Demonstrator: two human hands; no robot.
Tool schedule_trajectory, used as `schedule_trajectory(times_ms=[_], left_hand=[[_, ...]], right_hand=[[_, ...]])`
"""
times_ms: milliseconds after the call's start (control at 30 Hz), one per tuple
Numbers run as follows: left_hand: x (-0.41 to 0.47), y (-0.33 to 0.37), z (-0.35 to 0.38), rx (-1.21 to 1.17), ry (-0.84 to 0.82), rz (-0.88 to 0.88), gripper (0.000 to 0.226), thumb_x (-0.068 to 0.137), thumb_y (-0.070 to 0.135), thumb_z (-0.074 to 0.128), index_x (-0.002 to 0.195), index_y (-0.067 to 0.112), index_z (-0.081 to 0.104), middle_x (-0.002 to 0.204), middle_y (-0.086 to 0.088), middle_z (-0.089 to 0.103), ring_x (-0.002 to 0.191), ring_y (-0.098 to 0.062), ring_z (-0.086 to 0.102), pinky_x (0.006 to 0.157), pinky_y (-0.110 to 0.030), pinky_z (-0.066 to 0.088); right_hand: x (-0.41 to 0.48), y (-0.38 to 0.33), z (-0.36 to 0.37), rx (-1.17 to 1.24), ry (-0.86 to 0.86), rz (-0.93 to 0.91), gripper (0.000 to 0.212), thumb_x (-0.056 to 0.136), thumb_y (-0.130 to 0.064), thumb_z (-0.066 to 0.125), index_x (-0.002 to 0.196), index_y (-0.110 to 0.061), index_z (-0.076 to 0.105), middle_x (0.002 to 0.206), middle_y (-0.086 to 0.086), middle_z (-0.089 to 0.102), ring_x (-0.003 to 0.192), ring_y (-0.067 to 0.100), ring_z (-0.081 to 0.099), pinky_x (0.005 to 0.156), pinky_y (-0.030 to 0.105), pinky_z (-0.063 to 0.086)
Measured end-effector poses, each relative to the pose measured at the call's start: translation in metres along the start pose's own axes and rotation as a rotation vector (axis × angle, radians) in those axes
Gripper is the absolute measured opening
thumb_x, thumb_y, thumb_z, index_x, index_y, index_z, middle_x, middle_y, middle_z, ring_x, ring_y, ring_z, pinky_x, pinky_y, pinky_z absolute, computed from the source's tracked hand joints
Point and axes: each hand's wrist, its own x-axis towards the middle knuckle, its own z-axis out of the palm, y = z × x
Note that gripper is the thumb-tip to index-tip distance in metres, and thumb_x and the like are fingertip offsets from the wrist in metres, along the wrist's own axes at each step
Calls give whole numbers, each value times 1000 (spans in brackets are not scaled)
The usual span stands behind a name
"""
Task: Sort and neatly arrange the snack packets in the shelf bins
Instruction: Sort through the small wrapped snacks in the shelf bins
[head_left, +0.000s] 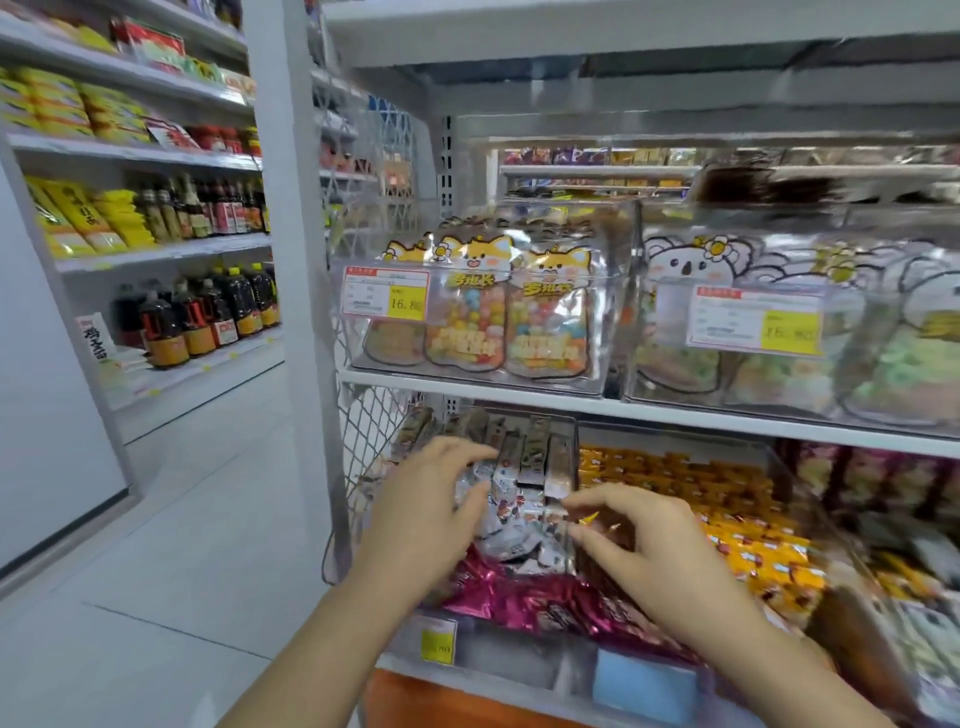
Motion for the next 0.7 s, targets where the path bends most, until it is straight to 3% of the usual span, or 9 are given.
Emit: schedule_trajectory(times_ms=[67, 200, 367, 533, 700], left_hand=[[-2, 32, 7, -23, 7, 81, 28, 93, 29, 51, 120, 33, 59, 119, 18, 54, 102, -4, 55, 93, -25, 42], [-4, 85, 41, -70, -35, 211, 26, 89, 31, 49, 111, 32, 62, 106, 18, 59, 96, -3, 57, 86, -29, 47], [-5, 142, 90, -68, -119, 311, 27, 90, 33, 46, 113, 33, 61, 111, 17, 59, 100, -6, 56, 86, -26, 43], [-4, 184, 131, -96, -179, 350, 23, 92, 30, 51, 112, 33, 61, 113, 17, 60, 107, -5, 54, 89, -27, 43], [8, 212, 170, -94, -275, 360, 22, 93, 30, 49, 111, 34, 60, 109, 18, 59, 102, -6, 56, 87, -31, 46]], right_hand=[[-9, 6, -12, -26, 37, -24, 17, 83, -20, 69, 96, -30, 70, 86, -30, 60, 91, -8, 55, 72, 1, 39], [-31, 28, -44, -56, 115, -50, 21, 79, -16, 73, 93, -31, 71, 87, -36, 58, 90, -10, 57, 76, 0, 38], [-66, 64, -91, -128, 212, 9, 11, 80, -23, 68, 90, -28, 71, 82, -34, 58, 82, -7, 57, 70, 3, 39], [-107, 106, -129, -203, 248, 176, 15, 83, -15, 69, 95, -24, 71, 83, -28, 59, 79, -11, 56, 69, 1, 36], [-128, 159, -155, -290, 218, 418, 19, 88, -27, 63, 106, -27, 66, 87, -18, 63, 81, 7, 61, 69, 23, 48]])
